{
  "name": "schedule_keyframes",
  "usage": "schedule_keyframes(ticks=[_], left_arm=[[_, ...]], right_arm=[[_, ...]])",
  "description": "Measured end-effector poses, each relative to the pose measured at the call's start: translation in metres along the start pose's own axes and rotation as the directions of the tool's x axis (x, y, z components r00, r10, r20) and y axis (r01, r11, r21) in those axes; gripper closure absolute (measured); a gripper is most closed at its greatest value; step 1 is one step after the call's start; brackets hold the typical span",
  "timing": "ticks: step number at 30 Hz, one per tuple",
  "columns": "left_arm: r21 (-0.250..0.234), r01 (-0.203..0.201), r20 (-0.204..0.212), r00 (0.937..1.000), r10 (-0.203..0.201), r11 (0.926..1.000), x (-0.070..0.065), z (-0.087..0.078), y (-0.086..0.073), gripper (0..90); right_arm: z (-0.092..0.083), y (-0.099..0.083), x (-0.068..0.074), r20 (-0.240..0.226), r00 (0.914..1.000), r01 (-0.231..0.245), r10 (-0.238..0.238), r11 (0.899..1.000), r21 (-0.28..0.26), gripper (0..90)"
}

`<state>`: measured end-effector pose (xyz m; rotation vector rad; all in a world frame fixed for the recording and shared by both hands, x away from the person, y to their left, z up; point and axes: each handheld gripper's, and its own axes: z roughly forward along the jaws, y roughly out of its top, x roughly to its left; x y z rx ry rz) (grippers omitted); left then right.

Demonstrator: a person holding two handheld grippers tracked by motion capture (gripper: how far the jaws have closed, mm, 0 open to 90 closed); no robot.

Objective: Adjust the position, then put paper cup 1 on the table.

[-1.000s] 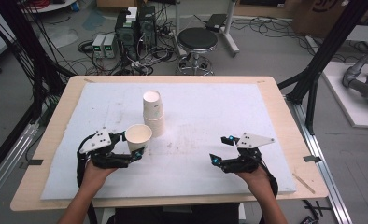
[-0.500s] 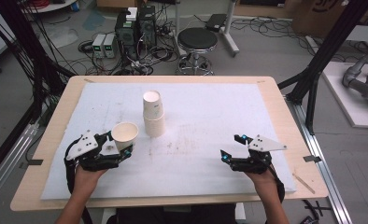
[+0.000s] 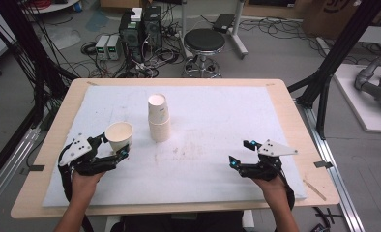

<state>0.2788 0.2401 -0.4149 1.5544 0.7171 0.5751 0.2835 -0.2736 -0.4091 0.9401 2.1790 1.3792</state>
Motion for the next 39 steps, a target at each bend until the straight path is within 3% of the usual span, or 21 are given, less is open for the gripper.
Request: schedule_keyframes(ticks=[6,14,22,28,34,39], left_arm=[[-0.026,0.012,-0.018,0.9998,-0.012,0.9996,0.006,-0.003,0.0,28.9],[-0.053,0.022,-0.053,0.9983,-0.025,0.9984,0.017,-0.003,0.0,27.9],[-0.077,0.037,-0.128,0.9906,-0.047,0.9964,0.039,-0.003,-0.003,28.7],[-0.044,0.036,-0.169,0.9847,-0.043,0.9984,0.051,-0.001,-0.009,28.7],[0.021,0.076,-0.203,0.9766,-0.071,0.9969,0.062,0.006,-0.018,28.7],[0.108,0.105,-0.273,0.9594,-0.072,0.9887,0.067,0.01,-0.024,29.0]], right_arm=[[0.001,-0.001,-0.001,-0.011,0.9996,-0.026,0.027,1.0,0.006,19.7],[-0.003,-0.003,-0.001,-0.003,0.9998,-0.018,0.018,1.0,0.006,19.8],[-0.005,-0.005,0.0,0.0,0.9999,-0.012,0.012,1.0,0.011,19.8],[-0.007,-0.006,0.002,-0.001,1.0,-0.005,0.005,1.0,0.008,19.8],[-0.005,-0.005,0.004,-0.008,1.0,0.0,0.0,1.0,0.013,19.8],[-0.004,-0.005,0.003,-0.009,0.9999,0.006,-0.006,1.0,0.017,19.8]])
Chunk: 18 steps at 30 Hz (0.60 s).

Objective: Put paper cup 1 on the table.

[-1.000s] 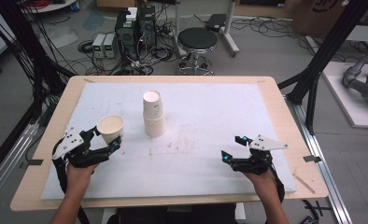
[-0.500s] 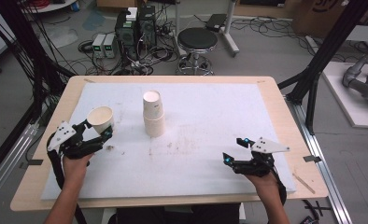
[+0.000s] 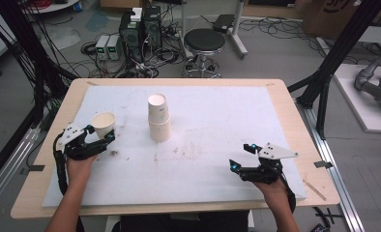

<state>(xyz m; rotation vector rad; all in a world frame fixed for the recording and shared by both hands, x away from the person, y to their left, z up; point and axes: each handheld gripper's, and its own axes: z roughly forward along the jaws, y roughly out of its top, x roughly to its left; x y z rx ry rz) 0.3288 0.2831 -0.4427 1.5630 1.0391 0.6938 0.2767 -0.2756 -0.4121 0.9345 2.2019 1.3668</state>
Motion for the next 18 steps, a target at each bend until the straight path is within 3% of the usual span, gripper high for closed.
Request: schedule_keyframes(ticks=[4,9,18], left_arm=[[0.064,-0.02,-0.037,0.9991,0.023,0.9978,-0.0001,0.0027,-0.0022,29.3],[0.151,-0.027,-0.083,0.9957,0.04,0.9882,-0.0003,0.0067,-0.006,29.6],[0.213,-0.027,-0.109,0.9927,0.052,0.9766,-0.0019,0.0049,-0.0089,30.4]], right_arm=[[0.0002,-0.0005,0.0002,-0.006,1.0,-0.003,0.003,1.0,0.004,19.8],[0.0004,-0.0002,0.0015,-0.011,0.9999,-0.004,0.004,1.0,0.008,19.8],[0.0005,0.0002,0.0012,-0.012,0.9999,0.0,0.0,1.0,0.007,19.8]])
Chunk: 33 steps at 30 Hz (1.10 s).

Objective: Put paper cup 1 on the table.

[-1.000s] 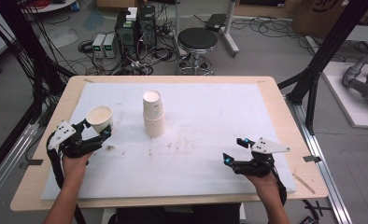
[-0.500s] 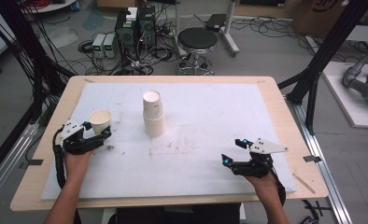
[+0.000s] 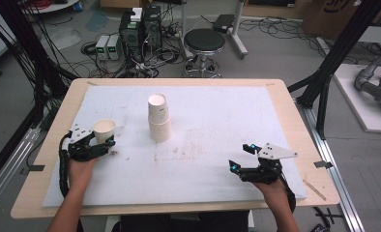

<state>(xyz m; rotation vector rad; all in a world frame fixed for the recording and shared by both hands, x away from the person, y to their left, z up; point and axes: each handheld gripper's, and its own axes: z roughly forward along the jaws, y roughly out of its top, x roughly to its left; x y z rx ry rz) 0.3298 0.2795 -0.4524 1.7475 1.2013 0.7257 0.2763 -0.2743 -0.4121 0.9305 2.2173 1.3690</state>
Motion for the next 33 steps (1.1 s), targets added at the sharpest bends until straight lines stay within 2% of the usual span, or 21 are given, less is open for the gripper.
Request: schedule_keyframes(ticks=[7,9,10,12,13,18,22,25,27,28,30,32,33], left_arm=[[0.029,0.015,-0.003,0.9999,-0.015,0.9995,-0.001,-0.007,-0.004,30.0],[0.025,0.034,0.022,0.9992,-0.034,0.9991,0.0,-0.007,-0.004,29.0],[0.032,0.061,0.046,0.997,-0.063,0.9976,0.0,-0.009,-0.003,24.1],[0.033,0.075,0.042,0.9962,-0.076,0.9967,-0.001,-0.011,-0.002,18.5],[0.03,0.076,0.046,0.996,-0.077,0.9967,-0.001,-0.013,-0.002,18.5],[-0.018,0.038,0.055,0.9978,-0.037,0.9991,-0.001,-0.03,0.004,16.1],[-0.096,0.011,0.057,0.9983,-0.006,0.9954,0.001,-0.043,0.01,16.1],[-0.168,-0.002,0.05,0.9987,0.011,0.9858,0.002,-0.053,0.013,16.1],[-0.241,0.008,0.058,0.9983,0.006,0.9706,0.001,-0.059,0.016,16.1],[-0.291,0.028,0.086,0.9963,-0.004,0.9564,0.0,-0.062,0.018,15.6],[-0.34,0.055,0.145,0.9893,-0.005,0.939,-0.004,-0.064,0.02,15.6],[-0.36,0.057,0.182,0.9832,0.011,0.9313,-0.009,-0.063,0.021,15.6],[-0.366,0.064,0.215,0.9764,0.017,0.9284,-0.014,-0.062,0.022,15.6]], right_arm=[[0.001,0.001,0.001,-0.004,1.0,-0.003,0.003,1.0,0.0,19.8],[0.001,0.001,0.0,-0.004,1.0,0.001,-0.001,1.0,0.0,19.8],[0.001,0.001,0.0,-0.005,1.0,0.001,-0.001,1.0,0.001,19.8],[0.001,0.001,0.0,-0.004,1.0,0.005,-0.005,1.0,0.002,19.8],[0.001,0.001,0.0,-0.004,1.0,0.005,-0.005,1.0,0.002,19.8],[0.001,0.0,0.0,-0.008,1.0,0.001,-0.001,1.0,0.006,19.8],[0.001,0.0,0.0,-0.007,1.0,-0.001,0.001,1.0,0.01,19.8],[0.001,0.0,-0.001,-0.008,1.0,-0.001,0.002,1.0,0.012,19.8],[0.002,0.0,-0.002,-0.006,1.0,0.002,-0.002,1.0,0.01,19.8],[0.002,0.0,-0.002,-0.005,1.0,0.0,0.0,1.0,0.009,19.8],[0.002,-0.001,-0.002,-0.005,1.0,0.002,-0.002,1.0,0.013,19.8],[0.001,-0.001,-0.002,0.003,1.0,0.003,-0.003,1.0,0.021,19.8],[0.001,-0.001,-0.002,0.003,1.0,0.003,-0.003,1.0,0.021,19.8]])
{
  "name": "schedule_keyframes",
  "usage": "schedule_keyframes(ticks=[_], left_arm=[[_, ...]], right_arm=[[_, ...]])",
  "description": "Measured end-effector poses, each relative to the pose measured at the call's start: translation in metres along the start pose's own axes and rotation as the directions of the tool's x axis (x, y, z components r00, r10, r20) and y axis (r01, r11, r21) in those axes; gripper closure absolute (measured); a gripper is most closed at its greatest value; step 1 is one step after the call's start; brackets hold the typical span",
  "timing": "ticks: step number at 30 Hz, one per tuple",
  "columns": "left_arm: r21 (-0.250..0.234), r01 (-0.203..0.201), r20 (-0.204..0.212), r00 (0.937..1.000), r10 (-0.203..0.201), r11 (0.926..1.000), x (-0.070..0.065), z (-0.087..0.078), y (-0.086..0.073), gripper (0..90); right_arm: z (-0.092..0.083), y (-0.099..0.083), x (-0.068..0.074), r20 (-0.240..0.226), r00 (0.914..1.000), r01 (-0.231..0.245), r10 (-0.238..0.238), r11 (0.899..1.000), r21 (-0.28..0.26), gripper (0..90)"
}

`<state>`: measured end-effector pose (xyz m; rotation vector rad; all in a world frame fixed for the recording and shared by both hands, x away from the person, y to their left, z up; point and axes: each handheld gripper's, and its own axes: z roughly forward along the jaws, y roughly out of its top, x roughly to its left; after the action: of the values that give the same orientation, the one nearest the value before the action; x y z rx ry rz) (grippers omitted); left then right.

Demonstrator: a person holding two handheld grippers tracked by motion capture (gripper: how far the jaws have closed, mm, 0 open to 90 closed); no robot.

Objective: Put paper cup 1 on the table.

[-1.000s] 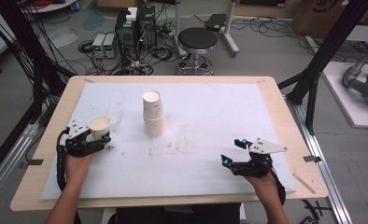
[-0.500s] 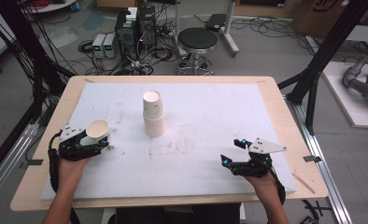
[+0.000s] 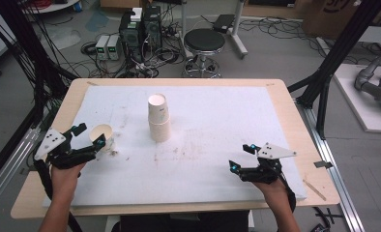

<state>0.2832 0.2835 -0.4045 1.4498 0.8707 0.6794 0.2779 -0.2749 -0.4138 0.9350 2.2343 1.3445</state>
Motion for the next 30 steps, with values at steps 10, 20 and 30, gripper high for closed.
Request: schedule_keyframes(ticks=[10,20,30], left_arm=[[0.021,-0.023,0.202,0.9793,0.018,0.9995,-0.04,0.028,-0.005,15.7],[0.042,-0.041,0.218,0.9755,0.031,0.9983,-0.044,0.032,-0.011,15.3],[0.046,-0.019,0.198,0.9802,0.01,0.9987,-0.04,0.03,-0.012,15.8]], right_arm=[[-0.003,0.0,-0.003,0.016,0.9998,-0.014,0.014,1.0,-0.004,19.8],[-0.005,0.0,-0.004,0.03,0.9995,-0.012,0.012,1.0,-0.014,19.8],[-0.005,-0.001,-0.005,0.025,0.9996,-0.011,0.011,1.0,-0.013,19.8]])
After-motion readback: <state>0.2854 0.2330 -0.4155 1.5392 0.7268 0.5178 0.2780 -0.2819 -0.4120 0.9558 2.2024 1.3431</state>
